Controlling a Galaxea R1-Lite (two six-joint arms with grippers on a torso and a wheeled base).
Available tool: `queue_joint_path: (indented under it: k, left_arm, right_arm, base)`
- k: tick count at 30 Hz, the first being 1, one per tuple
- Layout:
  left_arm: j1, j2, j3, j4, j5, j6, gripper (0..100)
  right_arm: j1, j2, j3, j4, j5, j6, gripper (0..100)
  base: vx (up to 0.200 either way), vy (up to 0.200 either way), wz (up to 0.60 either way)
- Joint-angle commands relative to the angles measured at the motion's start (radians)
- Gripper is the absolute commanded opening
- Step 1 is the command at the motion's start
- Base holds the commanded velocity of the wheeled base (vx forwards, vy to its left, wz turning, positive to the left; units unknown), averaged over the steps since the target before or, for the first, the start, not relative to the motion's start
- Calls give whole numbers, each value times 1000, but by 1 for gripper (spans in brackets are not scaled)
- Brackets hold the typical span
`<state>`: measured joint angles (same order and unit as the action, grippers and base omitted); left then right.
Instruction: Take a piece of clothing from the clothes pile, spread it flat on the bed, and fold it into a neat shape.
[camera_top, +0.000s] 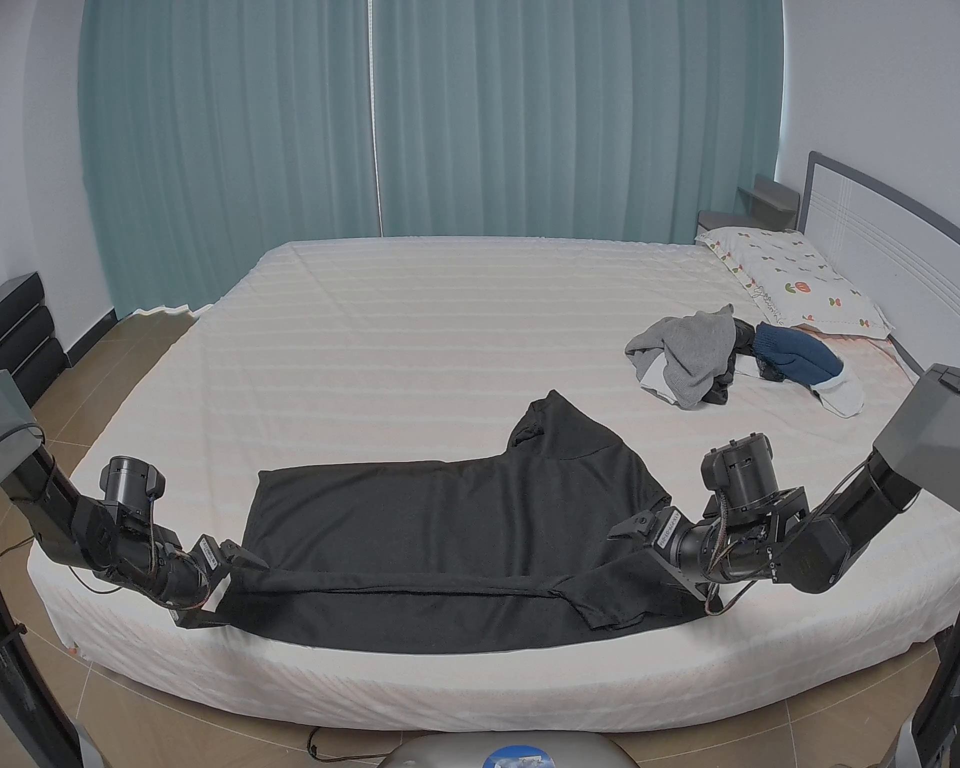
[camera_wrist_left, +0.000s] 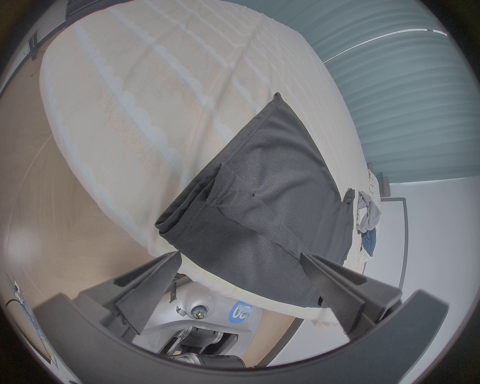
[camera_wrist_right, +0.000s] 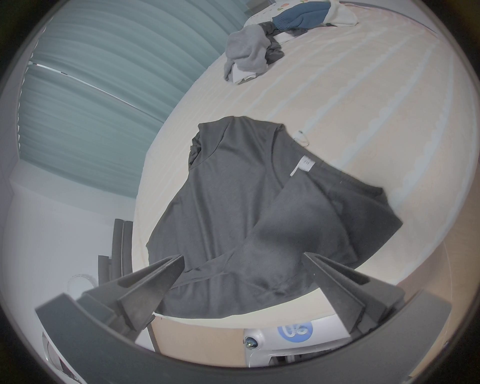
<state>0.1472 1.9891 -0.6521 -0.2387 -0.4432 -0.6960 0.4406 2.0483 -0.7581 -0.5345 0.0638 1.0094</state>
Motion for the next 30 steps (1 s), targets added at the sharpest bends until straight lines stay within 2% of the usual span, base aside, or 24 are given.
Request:
queue_joint_path:
  k: [1,12,19,30]
  left_arm:
    - [0,2,0,-1,0,0,100]
    - [0,2,0,-1,0,1,100]
    - [0,2,0,-1,0,1,100]
    - [-2,-24,0,-1,0,7,100]
  right_arm:
    - [39,18,-3,1,4,26,100]
    - [39,130,20,7,10,8,100]
    - [43,130,23,8,5,-18,100]
    - [-23,0,43,-4,22,-8,100]
  base:
    - [0,0,0]
    - [0,0,0]
    - [0,0,0]
    - [0,0,0]
